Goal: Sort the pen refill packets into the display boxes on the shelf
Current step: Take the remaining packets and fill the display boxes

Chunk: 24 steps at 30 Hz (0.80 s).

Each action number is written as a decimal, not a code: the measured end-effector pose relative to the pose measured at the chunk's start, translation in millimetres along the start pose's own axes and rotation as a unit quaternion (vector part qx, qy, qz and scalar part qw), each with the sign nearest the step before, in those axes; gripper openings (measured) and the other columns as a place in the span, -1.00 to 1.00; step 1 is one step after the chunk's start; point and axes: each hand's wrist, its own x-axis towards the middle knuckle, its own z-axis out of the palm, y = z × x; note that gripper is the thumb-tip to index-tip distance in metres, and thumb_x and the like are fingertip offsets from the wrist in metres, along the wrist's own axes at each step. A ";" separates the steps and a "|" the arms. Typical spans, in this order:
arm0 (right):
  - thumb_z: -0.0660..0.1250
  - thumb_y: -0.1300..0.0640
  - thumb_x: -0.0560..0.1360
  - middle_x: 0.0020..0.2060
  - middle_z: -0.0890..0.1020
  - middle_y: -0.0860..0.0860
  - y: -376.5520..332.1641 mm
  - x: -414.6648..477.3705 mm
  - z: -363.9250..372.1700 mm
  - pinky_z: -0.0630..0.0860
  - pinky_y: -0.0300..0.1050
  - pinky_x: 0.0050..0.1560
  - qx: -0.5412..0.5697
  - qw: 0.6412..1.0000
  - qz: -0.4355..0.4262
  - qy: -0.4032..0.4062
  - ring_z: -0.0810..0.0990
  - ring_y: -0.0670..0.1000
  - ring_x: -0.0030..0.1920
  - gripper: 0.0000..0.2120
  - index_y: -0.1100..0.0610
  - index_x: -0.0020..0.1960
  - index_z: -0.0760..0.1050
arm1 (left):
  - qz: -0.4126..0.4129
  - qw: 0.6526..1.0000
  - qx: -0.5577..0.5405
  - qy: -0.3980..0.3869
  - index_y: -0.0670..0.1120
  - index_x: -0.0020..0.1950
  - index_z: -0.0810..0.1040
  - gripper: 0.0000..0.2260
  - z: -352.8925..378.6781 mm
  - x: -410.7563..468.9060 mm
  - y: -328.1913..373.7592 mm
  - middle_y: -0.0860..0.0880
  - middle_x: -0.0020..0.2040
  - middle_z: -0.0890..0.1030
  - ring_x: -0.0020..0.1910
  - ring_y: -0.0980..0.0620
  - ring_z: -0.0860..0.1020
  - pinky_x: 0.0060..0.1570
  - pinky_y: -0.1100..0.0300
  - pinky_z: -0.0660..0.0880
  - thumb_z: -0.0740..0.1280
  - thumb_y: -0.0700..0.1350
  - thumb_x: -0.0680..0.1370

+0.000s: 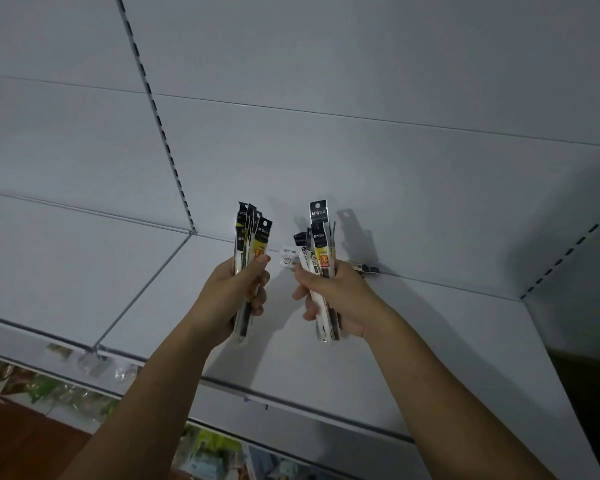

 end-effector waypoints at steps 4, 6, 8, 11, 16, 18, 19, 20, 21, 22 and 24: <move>0.44 0.04 0.60 -0.42 0.45 0.05 3.3 2.4 9.5 0.44 -0.11 -0.40 0.068 0.998 0.003 -0.011 0.32 -0.01 -0.49 -0.79 0.17 -0.04 0.54 | 0.004 1.000 0.005 0.018 -0.31 0.29 0.47 -0.59 -3.0 -11.8 0.5 -0.08 -0.22 0.51 -0.40 0.00 0.43 -0.38 0.12 0.43 0.35 0.02 0.67; 0.42 0.07 0.62 -0.43 0.34 0.03 3.2 5.9 18.4 0.36 -0.14 -0.44 0.124 0.991 0.016 -0.041 0.28 -0.01 -0.50 -0.74 0.08 -0.18 0.42 | 0.010 0.999 0.003 0.036 -0.31 0.25 0.48 -0.62 -8.4 -20.9 1.5 -0.07 -0.23 0.51 -0.39 -0.02 0.42 -0.38 0.12 0.42 0.35 0.01 0.67; 0.42 0.12 0.61 -0.43 0.31 0.02 3.0 9.9 30.4 0.31 -0.15 -0.46 0.129 0.988 0.019 -0.082 0.28 0.00 -0.51 -0.70 0.05 -0.21 0.36 | 0.021 0.998 0.003 0.056 -0.26 0.22 0.51 -0.65 -17.3 -31.3 1.9 -0.07 -0.23 0.49 -0.38 -0.02 0.41 -0.38 0.12 0.41 0.36 0.03 0.67; 0.42 0.16 0.60 -0.44 0.31 0.03 4.1 13.4 57.5 0.28 -0.15 -0.46 0.082 0.989 0.015 -0.122 0.28 0.02 -0.50 -0.68 0.05 -0.25 0.35 | 0.036 0.995 -0.001 0.096 -0.21 0.23 0.51 -0.68 -36.7 -49.7 3.9 -0.08 -0.22 0.47 -0.40 -0.02 0.39 -0.38 0.12 0.39 0.37 0.03 0.66; 0.42 0.15 0.60 -0.46 0.29 0.05 7.4 15.8 117.8 0.22 -0.14 -0.45 0.042 0.989 0.018 -0.140 0.23 0.02 -0.52 -0.63 0.07 -0.29 0.31 | 0.059 0.986 -0.026 0.152 -0.15 0.20 0.50 -0.74 -79.7 -80.4 10.4 -0.04 -0.28 0.47 -0.42 0.00 0.38 -0.39 0.14 0.35 0.35 0.03 0.67; 0.42 0.13 0.60 -0.47 0.29 0.05 9.0 16.0 146.1 0.23 -0.14 -0.45 0.029 0.988 0.019 -0.152 0.23 0.02 -0.53 -0.63 0.09 -0.29 0.34 | 0.064 0.983 -0.040 0.170 -0.15 0.17 0.50 -0.75 -102.4 -94.3 12.4 -0.03 -0.30 0.45 -0.42 0.00 0.36 -0.38 0.14 0.33 0.34 0.03 0.67; 0.42 0.12 0.60 -0.47 0.30 0.05 9.5 15.9 161.1 0.23 -0.13 -0.44 0.021 0.987 0.022 -0.158 0.23 0.03 -0.52 -0.66 0.10 -0.28 0.37 | 0.065 0.981 -0.047 0.178 -0.17 0.16 0.51 -0.74 -115.0 -101.4 13.6 -0.03 -0.30 0.44 -0.41 -0.01 0.36 -0.37 0.14 0.33 0.33 0.03 0.68; 0.43 0.12 0.60 -0.47 0.30 0.04 9.9 15.8 176.7 0.22 -0.13 -0.44 0.015 0.986 0.025 -0.163 0.23 0.03 -0.52 -0.69 0.13 -0.26 0.40 | 0.066 0.979 -0.053 0.185 -0.19 0.18 0.52 -0.73 -128.5 -107.9 14.9 -0.02 -0.30 0.44 -0.41 -0.01 0.36 -0.37 0.14 0.33 0.32 0.03 0.69; 0.43 0.13 0.59 -0.47 0.31 0.04 10.3 16.2 192.6 0.22 -0.13 -0.44 0.009 0.985 0.029 -0.168 0.23 0.03 -0.52 -0.71 0.14 -0.24 0.42 | 0.069 0.977 -0.061 0.191 -0.17 0.21 0.53 -0.73 -143.1 -114.4 15.7 -0.02 -0.30 0.44 -0.41 -0.01 0.37 -0.38 0.13 0.34 0.32 0.03 0.69; 0.43 0.13 0.59 -0.48 0.31 0.04 11.4 17.2 210.3 0.23 -0.12 -0.44 0.001 0.984 0.029 -0.175 0.24 0.03 -0.52 -0.72 0.15 -0.23 0.43 | 0.075 0.976 -0.069 0.194 -0.16 0.23 0.54 -0.73 -159.2 -120.9 16.1 -0.02 -0.30 0.44 -0.40 -0.01 0.37 -0.38 0.13 0.34 0.31 0.02 0.69; 0.43 0.13 0.59 -0.49 0.33 0.04 14.3 20.1 248.6 0.27 -0.12 -0.43 -0.021 0.982 0.023 -0.185 0.26 0.04 -0.53 -0.71 0.15 -0.25 0.42 | 0.084 0.973 -0.077 0.203 -0.15 0.25 0.54 -0.72 -193.0 -134.2 16.4 -0.02 -0.29 0.45 -0.40 -0.02 0.37 -0.38 0.13 0.35 0.32 0.03 0.69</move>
